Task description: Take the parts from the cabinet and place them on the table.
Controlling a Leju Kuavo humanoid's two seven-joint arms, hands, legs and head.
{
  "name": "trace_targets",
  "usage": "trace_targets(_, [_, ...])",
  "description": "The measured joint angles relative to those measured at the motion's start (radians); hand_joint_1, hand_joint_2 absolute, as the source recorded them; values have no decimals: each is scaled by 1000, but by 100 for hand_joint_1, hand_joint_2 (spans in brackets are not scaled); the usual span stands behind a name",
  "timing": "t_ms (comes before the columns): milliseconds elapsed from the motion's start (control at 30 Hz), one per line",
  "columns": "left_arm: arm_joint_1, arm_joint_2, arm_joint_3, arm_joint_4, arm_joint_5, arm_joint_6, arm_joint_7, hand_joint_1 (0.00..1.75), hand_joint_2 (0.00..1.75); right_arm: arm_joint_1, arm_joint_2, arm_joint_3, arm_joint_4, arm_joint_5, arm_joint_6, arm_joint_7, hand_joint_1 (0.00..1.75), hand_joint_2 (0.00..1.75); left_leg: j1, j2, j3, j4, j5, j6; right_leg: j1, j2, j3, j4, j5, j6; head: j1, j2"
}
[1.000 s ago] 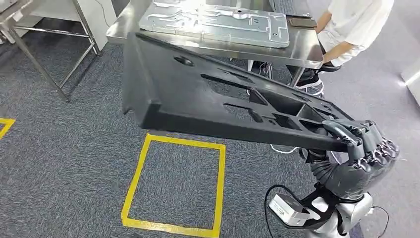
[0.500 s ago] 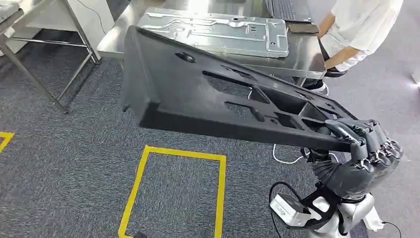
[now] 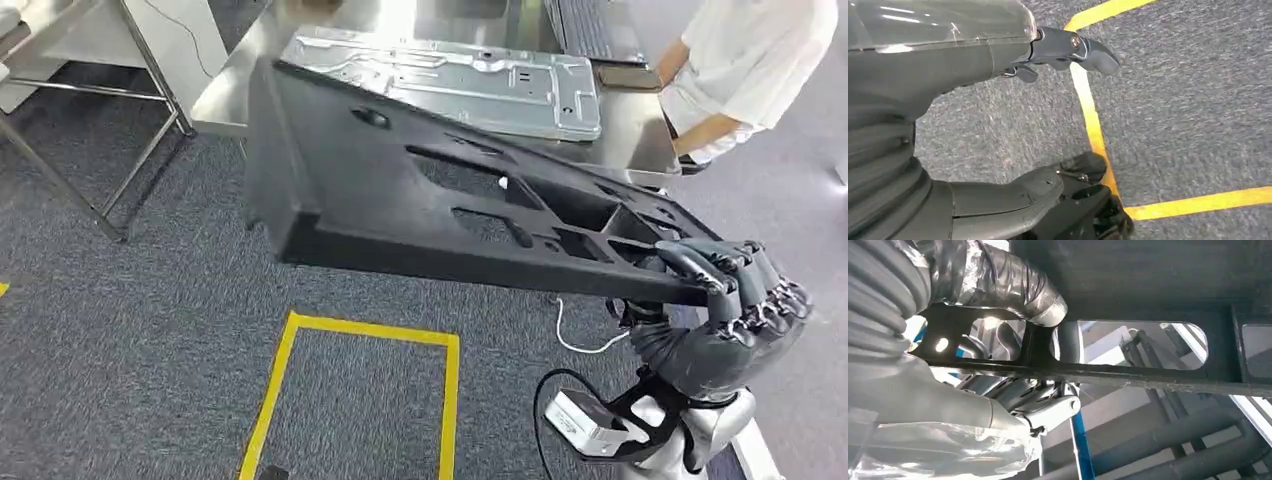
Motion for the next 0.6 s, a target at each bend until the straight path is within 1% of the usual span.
trace_targets(33, [0,0,0,0,0,0,0,0,175,0,0,0,0,0,0,0,175,175,2,0,19,0,-14,-3,-1,-1,4,-51,32,0,0,0])
trace_targets(67, [0,-1,0,0,0,0,0,0,175,0,0,0,0,0,0,0,175,175,4,-1,41,-1,-29,-8,-1,-2,17,-123,96,-3,0,0])
trace_targets(100, [0,-1,0,0,0,0,0,0,175,0,0,0,0,0,0,0,175,175,5,0,47,-4,-42,-12,-1,-5,30,-196,189,-9,0,0])
trace_targets(133, [-2,-1,0,0,0,0,0,0,175,1,0,0,1,0,0,0,175,175,4,0,70,2,-53,-18,2,-8,26,-229,255,-14,0,0])
trace_targets(167, [-3,-1,0,0,0,0,0,0,175,-1,0,0,2,0,1,0,175,175,2,-3,66,-7,-62,-28,10,-8,29,-229,236,-20,3,0])
trace_targets(200, [-5,0,0,0,1,0,0,0,175,-1,0,0,2,0,0,0,175,175,3,-1,72,-23,-68,-35,11,-4,37,-232,237,-29,2,0])
trace_targets(233, [-3,0,0,0,1,0,0,0,175,-1,0,0,2,0,0,0,175,175,0,0,83,-10,-50,-43,11,-1,44,-244,234,-36,1,0])
trace_targets(267, [-5,-1,0,0,1,0,0,0,175,-1,0,0,2,0,0,0,175,175,0,1,92,-8,-49,-48,8,3,59,-251,231,-43,0,0])
trace_targets(300, [-5,0,0,0,1,0,0,0,175,0,1,0,2,0,0,0,175,175,4,2,83,16,-54,-48,5,2,78,-260,228,-48,1,0])
trace_targets(333, [-7,0,0,0,1,0,0,0,175,-2,1,0,2,0,0,0,175,175,4,2,61,69,-49,-48,7,2,92,-263,220,-57,0,0])
trace_targets(367, [-7,0,0,0,1,0,0,0,175,-3,1,0,2,0,0,0,175,175,4,2,17,137,-58,-48,9,0,101,-264,212,-65,0,0])
trace_targets(400, [-7,0,0,0,1,0,0,0,175,-2,1,0,2,0,0,0,175,175,2,2,-35,206,-90,-51,11,0,111,-264,201,-67,0,0])
trace_targets(433, [-4,0,0,0,1,0,0,0,175,-2,1,0,3,0,0,0,175,175,2,2,-83,258,-142,-52,14,1,122,-264,188,-69,0,0])
trace_targets(467, [0,0,0,0,2,0,0,0,175,-1,1,0,3,0,0,0,175,175,2,2,-114,274,-179,-52,17,3,137,-264,176,-71,0,0])
trace_targets(500, [1,0,0,0,2,0,-1,0,175,-1,1,0,3,0,0,0,175,175,2,2,-130,260,-190,-52,20,6,153,-263,164,-71,0,0])
trace_targets(533, [2,0,0,0,2,0,-1,0,175,-1,1,0,3,0,0,0,175,175,0,2,-132,223,-174,-47,23,7,172,-263,150,-71,0,0])
trace_targets(567, [2,0,0,0,3,1,-2,0,175,-1,1,0,3,0,0,0,175,175,-4,2,-126,162,-125,-40,26,7,195,-263,134,-70,0,0])
trace_targets(600, [3,0,0,0,4,2,-3,0,175,-1,2,0,4,-1,0,0,175,175,-9,2,-118,90,-35,-29,28,6,213,-264,118,-69,0,0])
